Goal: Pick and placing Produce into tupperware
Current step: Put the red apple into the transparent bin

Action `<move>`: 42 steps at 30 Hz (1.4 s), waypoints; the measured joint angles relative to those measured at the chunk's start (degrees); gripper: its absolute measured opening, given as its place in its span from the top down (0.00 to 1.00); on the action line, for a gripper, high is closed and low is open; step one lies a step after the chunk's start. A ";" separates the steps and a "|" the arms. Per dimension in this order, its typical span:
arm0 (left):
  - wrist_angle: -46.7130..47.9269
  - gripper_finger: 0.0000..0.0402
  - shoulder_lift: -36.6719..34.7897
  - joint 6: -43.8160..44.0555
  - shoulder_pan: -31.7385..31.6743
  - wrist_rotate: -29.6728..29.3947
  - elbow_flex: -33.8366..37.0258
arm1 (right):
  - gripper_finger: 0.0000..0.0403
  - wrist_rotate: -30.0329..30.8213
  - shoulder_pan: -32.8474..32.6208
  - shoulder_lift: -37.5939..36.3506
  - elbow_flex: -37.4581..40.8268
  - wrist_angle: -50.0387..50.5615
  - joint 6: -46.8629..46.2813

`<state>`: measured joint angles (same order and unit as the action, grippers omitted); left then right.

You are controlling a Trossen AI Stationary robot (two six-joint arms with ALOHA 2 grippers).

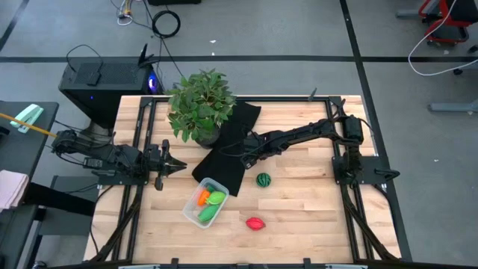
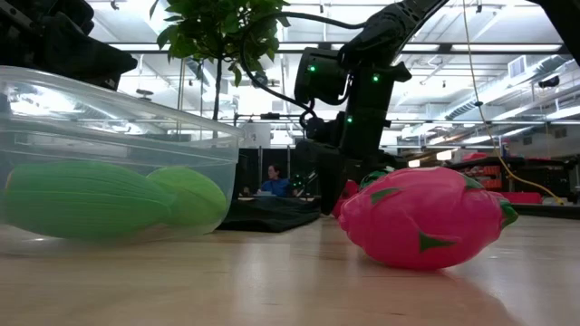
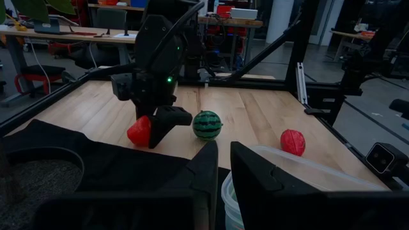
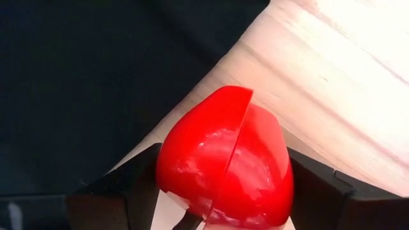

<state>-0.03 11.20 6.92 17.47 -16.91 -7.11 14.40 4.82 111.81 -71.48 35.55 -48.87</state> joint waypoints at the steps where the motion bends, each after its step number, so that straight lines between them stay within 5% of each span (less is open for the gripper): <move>1: 0.00 0.88 0.00 0.00 -0.01 0.00 0.00 | 0.33 -0.53 0.00 -0.02 -0.02 -0.01 0.48; 18: -0.06 0.89 0.02 -0.05 -0.01 0.00 0.00 | 0.34 -4.38 -0.60 -7.34 -0.11 -0.84 5.27; 42: -0.39 0.89 0.02 -0.18 0.00 0.00 0.00 | 0.34 -7.90 -14.08 -13.75 -0.17 -28.56 13.14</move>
<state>-0.42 11.22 6.74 17.47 -16.91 -7.11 6.50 -9.26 98.06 -71.66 6.99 -35.73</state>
